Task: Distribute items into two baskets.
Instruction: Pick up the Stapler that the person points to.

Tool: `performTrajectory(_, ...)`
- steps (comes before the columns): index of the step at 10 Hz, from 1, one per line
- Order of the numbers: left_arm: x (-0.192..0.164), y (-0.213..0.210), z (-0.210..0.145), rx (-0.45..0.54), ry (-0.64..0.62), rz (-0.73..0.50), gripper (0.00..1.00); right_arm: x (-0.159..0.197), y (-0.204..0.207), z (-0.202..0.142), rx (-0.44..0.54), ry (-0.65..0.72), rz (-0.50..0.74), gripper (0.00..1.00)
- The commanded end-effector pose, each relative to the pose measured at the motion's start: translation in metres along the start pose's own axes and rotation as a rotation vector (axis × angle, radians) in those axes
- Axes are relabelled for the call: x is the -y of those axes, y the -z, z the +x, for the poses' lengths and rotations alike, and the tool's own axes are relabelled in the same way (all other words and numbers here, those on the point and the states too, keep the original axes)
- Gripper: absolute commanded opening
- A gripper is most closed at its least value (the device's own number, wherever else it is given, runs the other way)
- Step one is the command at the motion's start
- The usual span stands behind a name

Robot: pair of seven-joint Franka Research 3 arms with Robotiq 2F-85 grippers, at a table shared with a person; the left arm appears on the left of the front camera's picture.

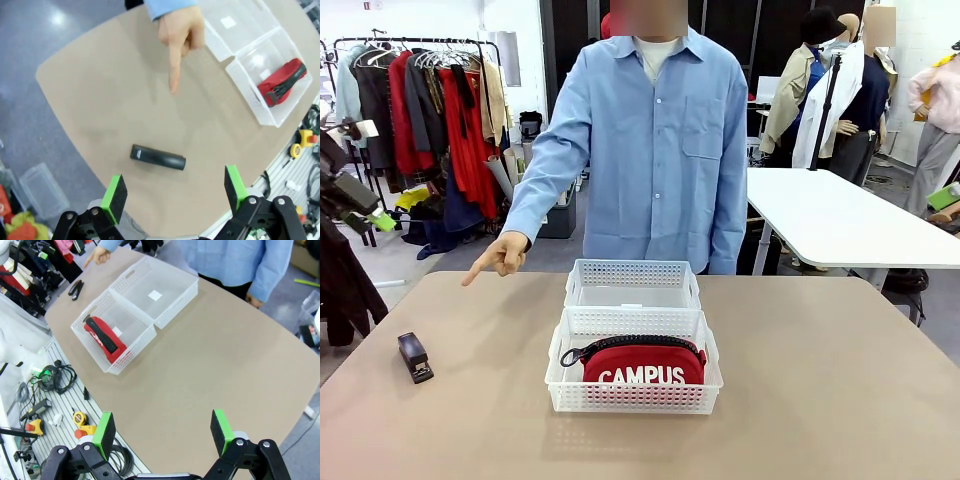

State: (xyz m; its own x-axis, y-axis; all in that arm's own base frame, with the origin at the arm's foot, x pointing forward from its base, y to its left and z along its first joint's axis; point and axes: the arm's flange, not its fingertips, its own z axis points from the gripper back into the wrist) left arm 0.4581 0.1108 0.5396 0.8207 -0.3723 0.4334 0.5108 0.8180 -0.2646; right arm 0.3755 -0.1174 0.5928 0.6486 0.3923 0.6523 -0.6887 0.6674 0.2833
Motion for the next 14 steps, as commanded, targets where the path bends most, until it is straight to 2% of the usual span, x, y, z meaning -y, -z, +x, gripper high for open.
performTrajectory(1, 0.006, 0.014, 0.009, -0.113, -0.192, 0.044, 1.00, -0.001, 0.000, 0.000, 0.001, -0.002, 0.001, 1.00)
performTrajectory(3, 0.007, 0.035, 0.014, -0.186, -0.374, 0.139, 1.00, -0.001, 0.000, 0.000, 0.001, -0.002, 0.001, 1.00)
performTrajectory(6, 0.006, 0.063, 0.015, -0.256, -0.536, 0.219, 1.00, -0.001, 0.000, 0.000, 0.001, -0.002, 0.001, 1.00)
performTrajectory(8, 0.006, 0.081, 0.011, -0.247, -0.641, 0.260, 1.00, -0.001, 0.000, 0.000, 0.001, -0.002, 0.001, 1.00)
performTrajectory(14, 0.005, 0.133, -0.010, -0.259, -0.798, 0.293, 1.00, -0.001, 0.000, 0.000, 0.001, -0.002, 0.001, 1.00)
